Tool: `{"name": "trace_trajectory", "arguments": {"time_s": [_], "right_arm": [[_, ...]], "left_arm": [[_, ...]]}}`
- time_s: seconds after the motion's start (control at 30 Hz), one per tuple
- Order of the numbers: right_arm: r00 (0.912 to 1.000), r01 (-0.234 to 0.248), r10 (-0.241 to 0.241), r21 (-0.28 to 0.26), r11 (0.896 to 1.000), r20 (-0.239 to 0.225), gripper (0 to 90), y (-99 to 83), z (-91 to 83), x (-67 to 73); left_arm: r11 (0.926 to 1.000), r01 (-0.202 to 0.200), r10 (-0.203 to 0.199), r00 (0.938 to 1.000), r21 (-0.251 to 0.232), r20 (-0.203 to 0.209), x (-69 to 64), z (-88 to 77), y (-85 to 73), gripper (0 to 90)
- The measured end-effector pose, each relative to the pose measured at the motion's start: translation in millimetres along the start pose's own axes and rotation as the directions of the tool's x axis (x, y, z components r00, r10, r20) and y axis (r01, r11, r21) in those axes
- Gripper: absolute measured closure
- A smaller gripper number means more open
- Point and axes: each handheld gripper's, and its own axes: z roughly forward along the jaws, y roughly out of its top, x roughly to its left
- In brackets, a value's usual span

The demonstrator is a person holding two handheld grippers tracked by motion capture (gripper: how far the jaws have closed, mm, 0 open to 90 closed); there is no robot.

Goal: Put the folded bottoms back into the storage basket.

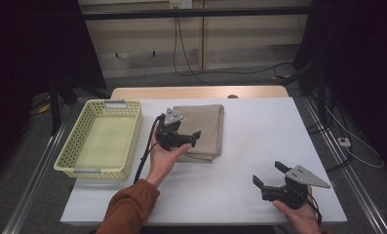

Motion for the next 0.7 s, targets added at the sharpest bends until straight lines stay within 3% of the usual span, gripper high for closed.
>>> {"name": "trace_trajectory", "arguments": {"time_s": [0.17,0.4,0.47,0.53,0.57,0.63,0.7], "right_arm": [[1.0000,0.004,-0.004,-0.003,1.000,0.002,4.4,0.2,-0.3,0.9],[1.0000,0.007,-0.007,0.003,1.000,0.000,4.4,-0.1,0.0,0.7],[1.0000,0.008,-0.008,0.003,1.000,-0.002,4.4,-0.1,0.2,0.8],[1.0000,0.008,-0.008,0.004,1.000,-0.002,4.4,-0.1,0.1,1.1],[1.0000,0.007,-0.007,0.004,1.000,-0.003,4.4,-0.2,0.2,1.5],[1.0000,0.008,-0.008,0.005,1.000,-0.004,4.4,-0.2,0.2,1.8],[0.9999,0.010,-0.010,0.007,1.000,-0.003,4.5,-0.3,0.2,1.9]], "left_arm": [[0.9984,0.051,-0.052,0.9986,-0.025,-0.014,10.3,8.4,6.9,8.1],[0.9930,0.118,-0.117,0.9926,0.010,-0.032,28.0,20.8,11.8,10.6],[0.9950,0.099,-0.098,0.9940,0.015,-0.047,30.5,23.5,11.7,12.8],[0.9940,0.102,-0.099,0.9932,0.040,-0.061,34.9,28.6,11.6,12.3],[0.9893,0.127,-0.123,0.9906,0.072,-0.061,40.1,33.7,10.6,11.8],[0.9875,0.129,-0.122,0.9900,0.091,-0.070,41.8,36.1,9.8,11.6],[0.9808,0.144,-0.133,0.9872,0.131,-0.088,44.5,41.2,7.8,8.8]]}}
